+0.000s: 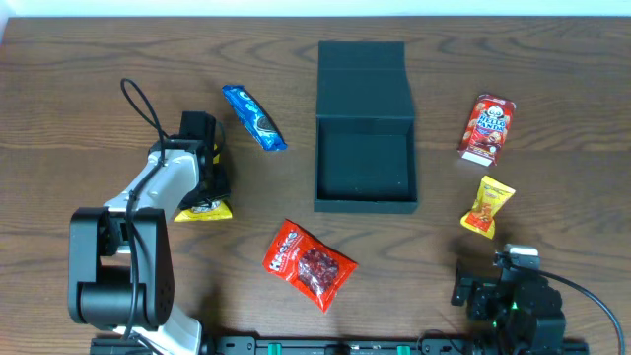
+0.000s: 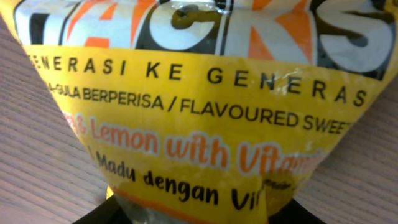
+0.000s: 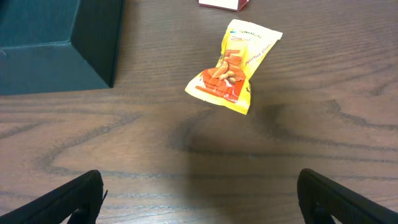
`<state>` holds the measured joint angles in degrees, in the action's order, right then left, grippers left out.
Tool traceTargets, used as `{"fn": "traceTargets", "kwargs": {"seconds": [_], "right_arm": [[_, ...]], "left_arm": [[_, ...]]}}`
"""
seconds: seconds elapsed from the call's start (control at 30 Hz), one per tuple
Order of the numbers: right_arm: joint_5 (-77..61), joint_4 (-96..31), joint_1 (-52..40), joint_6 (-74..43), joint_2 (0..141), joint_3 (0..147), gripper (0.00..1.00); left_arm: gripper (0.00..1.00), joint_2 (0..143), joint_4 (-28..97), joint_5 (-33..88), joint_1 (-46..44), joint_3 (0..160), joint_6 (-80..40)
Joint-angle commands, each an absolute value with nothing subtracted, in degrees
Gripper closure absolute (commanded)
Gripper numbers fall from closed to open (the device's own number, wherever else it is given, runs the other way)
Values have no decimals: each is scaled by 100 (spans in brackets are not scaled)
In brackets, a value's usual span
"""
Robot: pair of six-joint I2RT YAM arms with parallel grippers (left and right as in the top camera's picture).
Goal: Pack container
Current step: 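Close the left gripper on the yellow packet and lift it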
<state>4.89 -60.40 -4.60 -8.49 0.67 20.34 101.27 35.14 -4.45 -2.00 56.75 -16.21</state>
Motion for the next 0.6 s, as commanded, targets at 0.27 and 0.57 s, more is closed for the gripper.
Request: {"fn": "traceTargets", "kwargs": {"seconds": [0.27,0.57], "right_arm": [[495,-6066,-405,-805,38,2014,1],[495,-6066,-405,-805,38,2014,1]], "left_arm": [[65,10274,3529,-143,-233,5629,-1590],[69,10197,3531,-141,-360,5629,-1588]]}}
